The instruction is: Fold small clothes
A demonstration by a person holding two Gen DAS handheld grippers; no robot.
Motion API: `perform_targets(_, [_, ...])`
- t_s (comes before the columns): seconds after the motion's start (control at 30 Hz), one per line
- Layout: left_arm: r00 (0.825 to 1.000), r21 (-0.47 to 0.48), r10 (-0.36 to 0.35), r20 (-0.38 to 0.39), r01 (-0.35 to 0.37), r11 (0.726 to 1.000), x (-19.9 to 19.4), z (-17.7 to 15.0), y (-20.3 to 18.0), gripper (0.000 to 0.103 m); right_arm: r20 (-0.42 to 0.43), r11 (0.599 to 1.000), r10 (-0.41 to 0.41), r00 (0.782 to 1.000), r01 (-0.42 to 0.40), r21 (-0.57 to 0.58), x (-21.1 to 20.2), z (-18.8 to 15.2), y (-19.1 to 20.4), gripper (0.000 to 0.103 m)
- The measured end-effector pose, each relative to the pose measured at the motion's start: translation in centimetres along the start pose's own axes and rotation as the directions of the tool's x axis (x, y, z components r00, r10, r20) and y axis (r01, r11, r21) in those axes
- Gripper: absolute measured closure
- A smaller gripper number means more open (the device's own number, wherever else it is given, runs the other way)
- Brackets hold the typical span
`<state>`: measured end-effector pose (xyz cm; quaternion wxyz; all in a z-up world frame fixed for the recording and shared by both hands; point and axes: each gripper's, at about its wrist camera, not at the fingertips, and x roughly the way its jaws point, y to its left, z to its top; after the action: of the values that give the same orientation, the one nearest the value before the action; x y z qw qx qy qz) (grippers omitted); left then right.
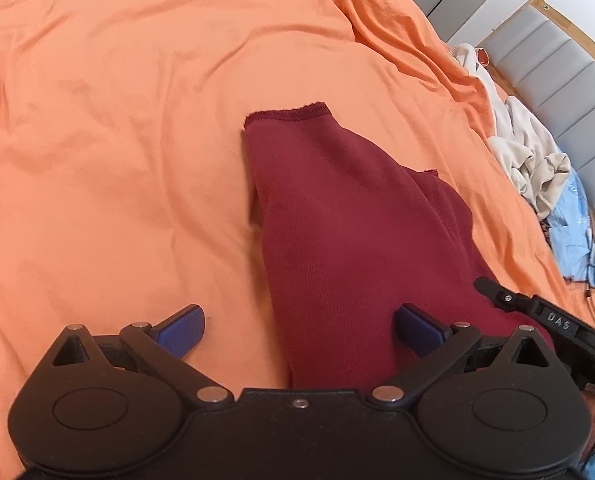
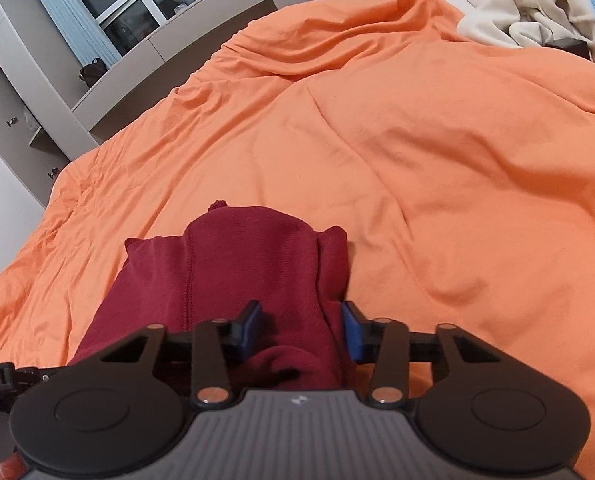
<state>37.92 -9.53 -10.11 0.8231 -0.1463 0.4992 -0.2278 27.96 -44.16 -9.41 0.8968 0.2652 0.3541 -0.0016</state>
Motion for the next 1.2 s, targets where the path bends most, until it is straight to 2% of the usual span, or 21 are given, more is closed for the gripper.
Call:
perform_targets(0.07, [0.999, -0.024, -0.040, -0.014, 0.039, 0.999, 0.4, 0.1, 0.2, 0.007, 0.005, 1.000, 0.002, 1.000, -0.002, -0.004, -0.1, -0.1, 0.2, 0.067])
perform_targets(0.13, [0.997, -0.036, -0.074, -0.020, 0.074, 0.997, 0.7, 0.1, 0.2, 0.015, 0.017, 1.000, 0.002, 1.000, -0.002, -0.009, -0.3, -0.2, 0.5, 0.076])
perform_targets(0.2, [0.994, -0.026, -0.107, -0.015, 0.107, 0.994, 0.7, 0.2, -0.2, 0.035, 0.028, 1.000, 0.008, 1.000, -0.008, -0.016, -0.6, -0.1, 0.8, 0.082])
perform_targets(0.23, [0.994, -0.024, -0.107, -0.009, 0.107, 0.994, 0.6, 0.2, -0.5, 0.038, 0.034, 1.000, 0.010, 0.999, -0.009, -0.020, -0.8, -0.2, 0.9, 0.083])
perform_targets(0.3, [0.996, -0.008, -0.090, 0.001, 0.090, 0.996, 0.2, 0.3, -1.0, 0.060, 0.052, 1.000, 0.014, 0.999, -0.013, -0.028, -1.3, -0.2, 1.4, 0.085])
perform_targets(0.4, [0.995, -0.001, -0.094, 0.024, 0.094, 0.996, -0.7, 0.5, -1.8, 0.069, 0.087, 0.999, 0.030, 0.996, -0.026, -0.043, -2.3, -0.1, 2.3, 0.086])
perform_targets(0.67, [0.989, 0.102, -0.089, 0.114, 0.078, 0.992, -4.9, 1.6, -4.7, 0.074, 0.158, 0.990, 0.096, 0.983, -0.078, -0.119, -5.0, 0.8, 5.8, 0.086])
perform_targets(0.8, [0.981, 0.172, -0.043, 0.190, 0.009, 0.985, -7.9, 2.6, -5.3, 0.074, 0.181, 0.982, 0.149, 0.972, -0.124, -0.143, -4.8, 1.6, 8.3, 0.086])
perform_targets(1.0, [0.953, 0.204, 0.076, 0.295, -0.140, 0.969, -11.3, 4.9, -3.9, 0.074, 0.188, 0.966, 0.233, 0.954, -0.204, -0.162, -1.2, 2.5, 12.7, 0.086])
perform_targets(1.1, [0.946, 0.191, 0.135, 0.295, -0.197, 0.962, -11.5, 6.0, -2.3, 0.074, 0.166, 0.961, 0.244, 0.955, -0.216, -0.170, 1.5, 2.3, 14.6, 0.086])
perform_targets(1.2, [0.948, 0.167, 0.175, 0.267, -0.224, 0.960, -10.5, 6.5, -0.6, 0.074, 0.126, 0.964, 0.231, 0.965, -0.209, -0.161, 3.9, 1.4, 15.5, 0.086])
